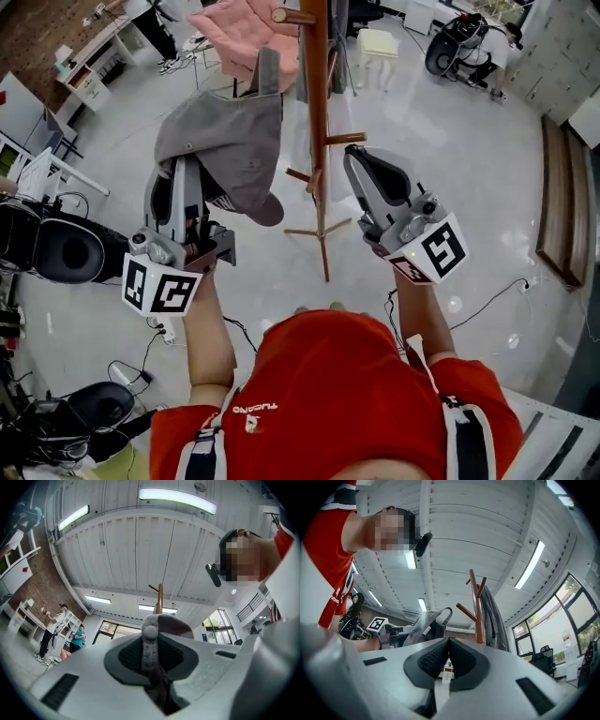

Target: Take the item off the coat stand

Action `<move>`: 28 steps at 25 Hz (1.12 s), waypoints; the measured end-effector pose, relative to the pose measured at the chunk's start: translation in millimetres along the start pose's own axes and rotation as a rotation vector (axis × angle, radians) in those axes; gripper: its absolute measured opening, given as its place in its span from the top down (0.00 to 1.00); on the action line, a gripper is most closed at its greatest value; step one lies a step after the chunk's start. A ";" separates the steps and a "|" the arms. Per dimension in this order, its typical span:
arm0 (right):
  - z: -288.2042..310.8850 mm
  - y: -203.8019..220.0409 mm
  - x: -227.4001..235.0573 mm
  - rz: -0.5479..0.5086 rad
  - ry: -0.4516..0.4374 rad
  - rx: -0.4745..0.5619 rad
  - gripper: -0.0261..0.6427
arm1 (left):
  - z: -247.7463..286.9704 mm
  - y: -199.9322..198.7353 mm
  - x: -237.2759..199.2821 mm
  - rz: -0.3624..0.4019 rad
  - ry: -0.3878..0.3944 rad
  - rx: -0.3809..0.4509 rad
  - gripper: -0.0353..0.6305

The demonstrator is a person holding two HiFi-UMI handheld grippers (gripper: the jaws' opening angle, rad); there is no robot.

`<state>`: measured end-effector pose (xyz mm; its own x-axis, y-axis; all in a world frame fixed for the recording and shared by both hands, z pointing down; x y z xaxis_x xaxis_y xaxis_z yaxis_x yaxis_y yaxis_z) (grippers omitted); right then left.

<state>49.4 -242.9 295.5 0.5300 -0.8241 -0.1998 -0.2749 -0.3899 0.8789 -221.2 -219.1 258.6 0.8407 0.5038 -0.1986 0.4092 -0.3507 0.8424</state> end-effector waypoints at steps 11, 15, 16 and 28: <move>-11.7 -1.4 1.8 -0.053 0.056 -0.046 0.93 | -9.0 33.4 20.3 -0.007 0.089 -0.045 0.85; -15.7 0.9 2.4 -0.059 0.067 -0.066 0.93 | -7.0 38.9 22.9 -0.007 0.104 -0.066 0.85; -15.8 1.4 1.9 -0.056 0.065 -0.069 0.93 | -6.3 39.6 23.0 -0.009 0.105 -0.068 0.85; -14.1 7.7 0.8 -0.044 0.072 -0.088 0.93 | -4.5 39.8 16.9 -0.021 0.127 -0.073 0.85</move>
<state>59.0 -240.7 308.2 0.5968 -0.7742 -0.2106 -0.1799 -0.3849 0.9053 -192.3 -220.9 291.0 0.7786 0.6081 -0.1551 0.3954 -0.2834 0.8737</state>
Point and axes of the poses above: the fingertips, and each gripper's own axes: z forward along the fingers, x to its right, y out of its underside, the point moved 6 cm from there along -z, backward along the fingers, and after that the axes turned 5 degrees about -y, right-handed, at the moved point
